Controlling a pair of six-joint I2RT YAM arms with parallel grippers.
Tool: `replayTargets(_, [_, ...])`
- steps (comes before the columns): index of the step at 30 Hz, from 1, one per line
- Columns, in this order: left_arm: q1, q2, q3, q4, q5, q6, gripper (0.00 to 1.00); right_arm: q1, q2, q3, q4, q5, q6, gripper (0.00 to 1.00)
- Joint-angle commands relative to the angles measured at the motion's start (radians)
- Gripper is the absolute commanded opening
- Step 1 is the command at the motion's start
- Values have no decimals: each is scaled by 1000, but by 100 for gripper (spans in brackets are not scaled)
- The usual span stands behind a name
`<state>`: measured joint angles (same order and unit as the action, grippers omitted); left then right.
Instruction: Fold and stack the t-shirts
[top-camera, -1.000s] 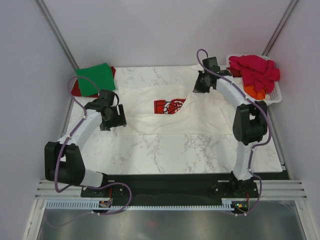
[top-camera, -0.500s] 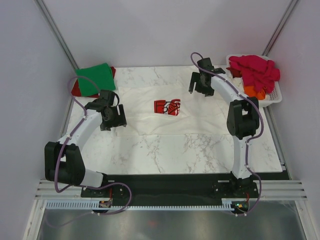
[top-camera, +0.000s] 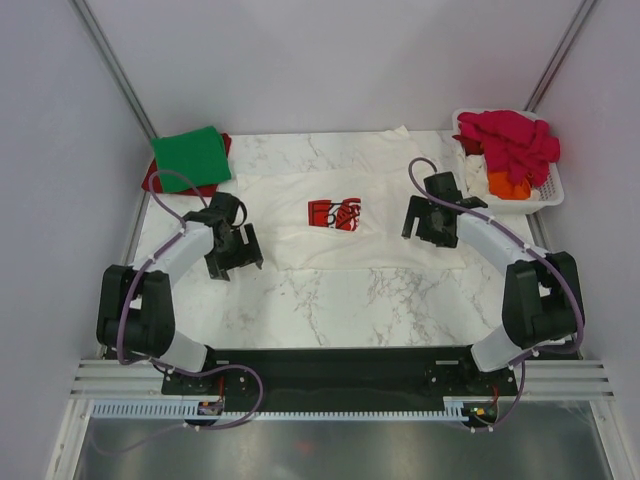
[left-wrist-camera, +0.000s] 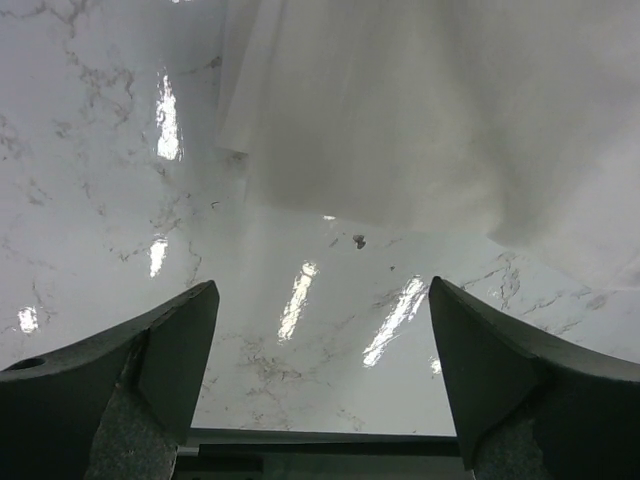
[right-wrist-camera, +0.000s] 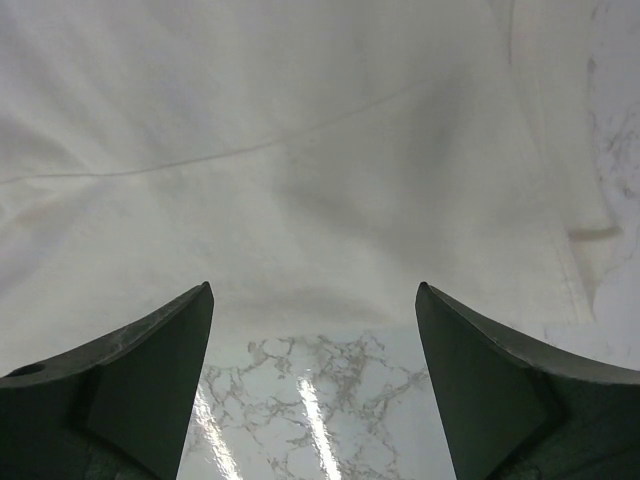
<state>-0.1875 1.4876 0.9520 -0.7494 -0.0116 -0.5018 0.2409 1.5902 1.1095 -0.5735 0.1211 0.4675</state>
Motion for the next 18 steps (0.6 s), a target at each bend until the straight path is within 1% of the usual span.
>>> replayTargets(1, [-1, 19, -10, 65, 13, -102, 94, -44, -47, -91, 96, -20, 16, 90])
replayTargets(2, [-1, 31, -13, 79, 7, -116, 92, -49, -45, -100, 101, -24, 14, 90])
replayTargets(6, [0, 75, -38, 130, -94, -161, 88, -60, -33, -100, 107, -57, -6, 91])
replayTargets(9, [-1, 94, -50, 169, -135, -161, 84, -63, -41, -100, 107, -48, -13, 90])
replayTargets(16, [-1, 115, -71, 303, -168, -150, 75, -68, -35, -160, 113, -31, 10, 90])
replayTargets(18, [-1, 125, -73, 330, -177, -147, 71, -72, -35, -195, 118, -21, 16, 91])
